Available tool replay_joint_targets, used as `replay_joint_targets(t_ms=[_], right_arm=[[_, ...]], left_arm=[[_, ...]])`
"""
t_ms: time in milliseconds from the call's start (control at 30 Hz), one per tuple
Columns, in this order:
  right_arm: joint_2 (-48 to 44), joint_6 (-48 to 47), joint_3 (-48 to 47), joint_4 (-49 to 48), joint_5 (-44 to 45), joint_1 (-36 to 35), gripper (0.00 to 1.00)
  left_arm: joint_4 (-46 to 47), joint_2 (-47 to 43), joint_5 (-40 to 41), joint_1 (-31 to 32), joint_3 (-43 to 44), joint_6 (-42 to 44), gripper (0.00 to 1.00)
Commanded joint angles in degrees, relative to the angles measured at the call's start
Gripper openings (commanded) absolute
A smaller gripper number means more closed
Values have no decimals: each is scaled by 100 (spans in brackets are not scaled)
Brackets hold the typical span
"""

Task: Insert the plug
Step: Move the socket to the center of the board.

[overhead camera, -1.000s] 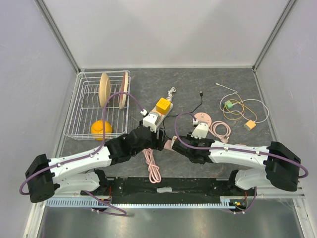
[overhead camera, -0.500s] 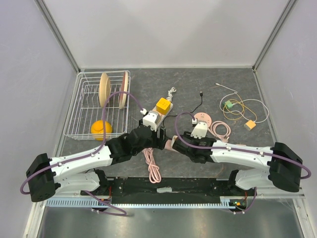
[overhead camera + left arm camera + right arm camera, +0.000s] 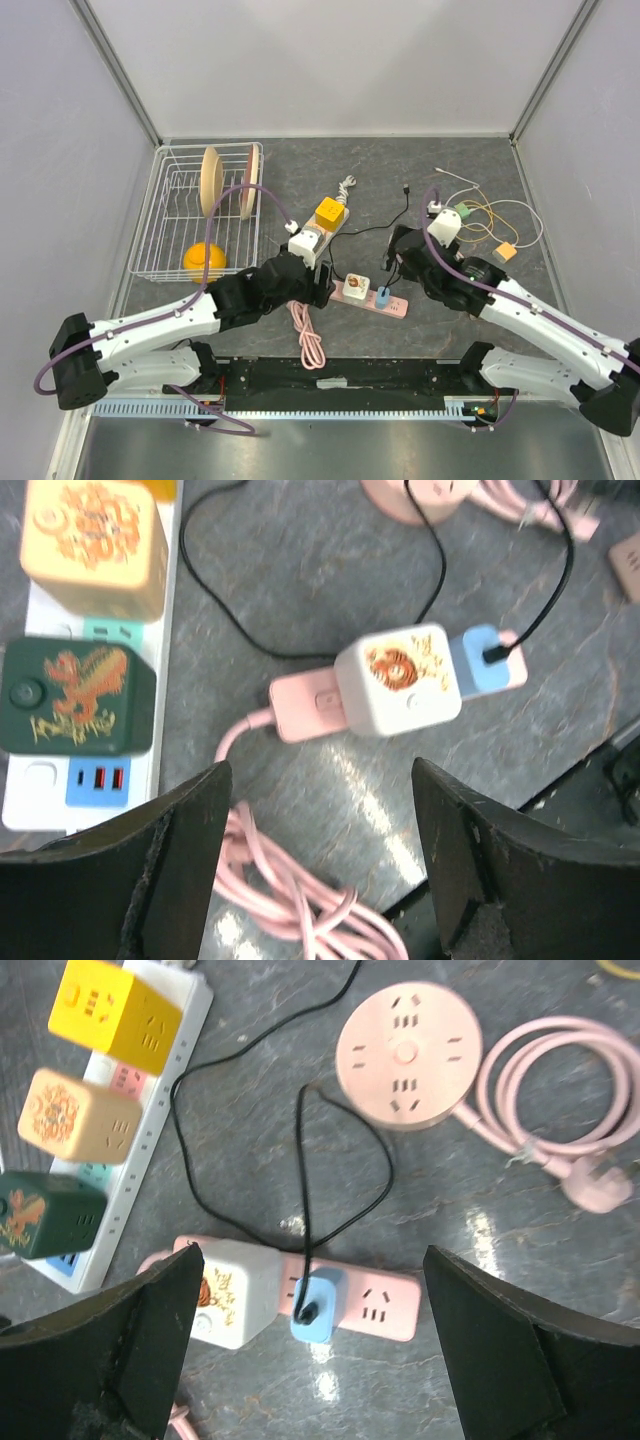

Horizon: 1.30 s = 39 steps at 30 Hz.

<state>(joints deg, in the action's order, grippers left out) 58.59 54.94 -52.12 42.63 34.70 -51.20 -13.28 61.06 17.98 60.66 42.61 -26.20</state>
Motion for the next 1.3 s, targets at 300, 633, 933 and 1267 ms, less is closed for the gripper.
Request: replay_joint_targets(t_ms=[300, 633, 933, 1267], right_arm=[[-392, -1485, -212, -202, -42, 909, 98], [-603, -1732, 52, -493, -323, 1297, 98], [-823, -1916, 132, -537, -306, 1534, 98], [-499, -2232, 272, -730, -849, 2315, 97]], left_arm=[[-3128, 896, 558, 771, 415, -2407, 75], [-2883, 2541, 909, 431, 1030, -2295, 33], [-1257, 3789, 830, -1318, 2266, -291, 9], [-738, 6030, 734, -2559, 5158, 1537, 7]])
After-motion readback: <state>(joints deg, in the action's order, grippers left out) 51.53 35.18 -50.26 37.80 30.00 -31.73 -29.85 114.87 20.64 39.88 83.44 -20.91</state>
